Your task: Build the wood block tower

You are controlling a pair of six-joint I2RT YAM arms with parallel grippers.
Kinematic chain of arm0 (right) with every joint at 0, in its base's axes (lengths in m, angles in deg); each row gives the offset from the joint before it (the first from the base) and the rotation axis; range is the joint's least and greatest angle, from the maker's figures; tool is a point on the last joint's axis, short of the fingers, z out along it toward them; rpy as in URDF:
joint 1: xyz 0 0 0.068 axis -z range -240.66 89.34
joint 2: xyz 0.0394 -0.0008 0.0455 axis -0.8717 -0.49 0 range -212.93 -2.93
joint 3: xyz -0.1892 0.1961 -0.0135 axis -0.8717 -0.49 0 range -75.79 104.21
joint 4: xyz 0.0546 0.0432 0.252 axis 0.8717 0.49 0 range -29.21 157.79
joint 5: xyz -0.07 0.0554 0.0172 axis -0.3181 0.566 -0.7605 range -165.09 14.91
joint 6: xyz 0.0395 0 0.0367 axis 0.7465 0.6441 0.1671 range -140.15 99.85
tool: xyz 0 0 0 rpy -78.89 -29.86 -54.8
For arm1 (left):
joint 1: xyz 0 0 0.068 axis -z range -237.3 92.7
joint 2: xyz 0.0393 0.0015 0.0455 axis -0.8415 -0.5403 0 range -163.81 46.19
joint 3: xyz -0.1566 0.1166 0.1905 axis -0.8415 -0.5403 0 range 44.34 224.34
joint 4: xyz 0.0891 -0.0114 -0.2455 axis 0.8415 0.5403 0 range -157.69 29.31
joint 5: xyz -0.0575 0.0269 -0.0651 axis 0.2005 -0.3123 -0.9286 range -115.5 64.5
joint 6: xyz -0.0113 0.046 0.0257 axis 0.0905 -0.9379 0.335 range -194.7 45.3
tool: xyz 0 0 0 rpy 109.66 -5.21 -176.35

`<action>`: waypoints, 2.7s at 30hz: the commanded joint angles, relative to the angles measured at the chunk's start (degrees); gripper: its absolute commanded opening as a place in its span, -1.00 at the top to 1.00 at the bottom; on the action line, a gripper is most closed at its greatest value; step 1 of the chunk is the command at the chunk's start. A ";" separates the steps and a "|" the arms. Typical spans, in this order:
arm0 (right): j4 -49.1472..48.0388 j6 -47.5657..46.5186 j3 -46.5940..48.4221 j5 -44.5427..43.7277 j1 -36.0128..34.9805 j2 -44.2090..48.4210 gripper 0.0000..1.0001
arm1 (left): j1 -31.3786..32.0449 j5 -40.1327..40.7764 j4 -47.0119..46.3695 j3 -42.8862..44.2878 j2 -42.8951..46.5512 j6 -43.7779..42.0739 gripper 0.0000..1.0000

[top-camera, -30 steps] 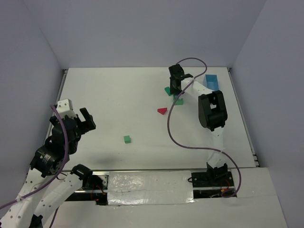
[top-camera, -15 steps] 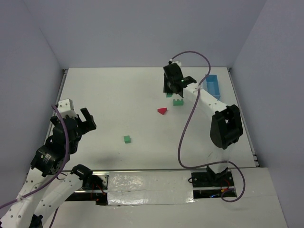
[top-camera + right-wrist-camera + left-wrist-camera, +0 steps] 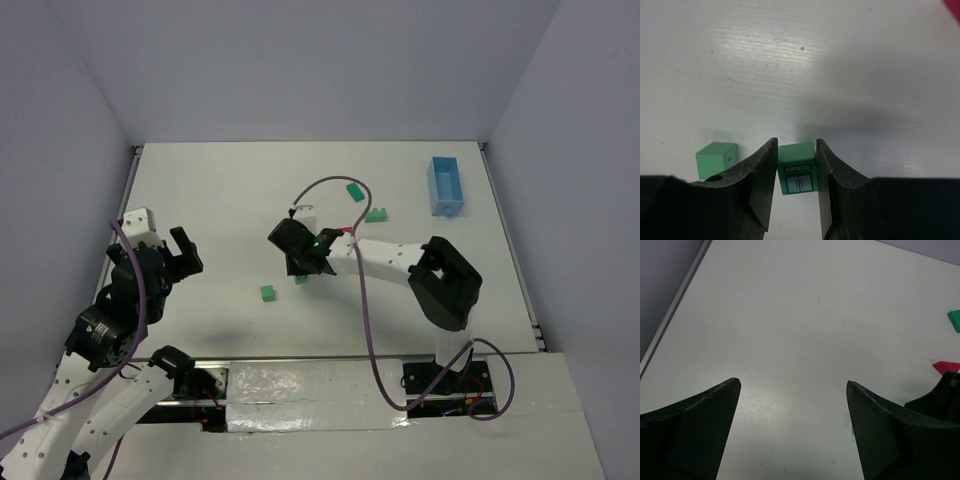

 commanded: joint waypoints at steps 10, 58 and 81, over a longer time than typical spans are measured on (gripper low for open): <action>0.23 13.18 6.39 -4.94 -6.39 -8.80 0.20 | -0.18 0.73 -1.84 0.10 1.69 -0.70 -0.99; 14.02 15.37 18.34 -9.58 -12.54 -13.99 -0.99 | -0.18 0.47 -1.93 -0.07 2.57 -0.70 -0.99; 10.33 16.08 17.11 -6.08 -12.54 -15.91 -0.99 | -0.18 -0.24 -2.28 -0.07 1.87 -1.13 -0.99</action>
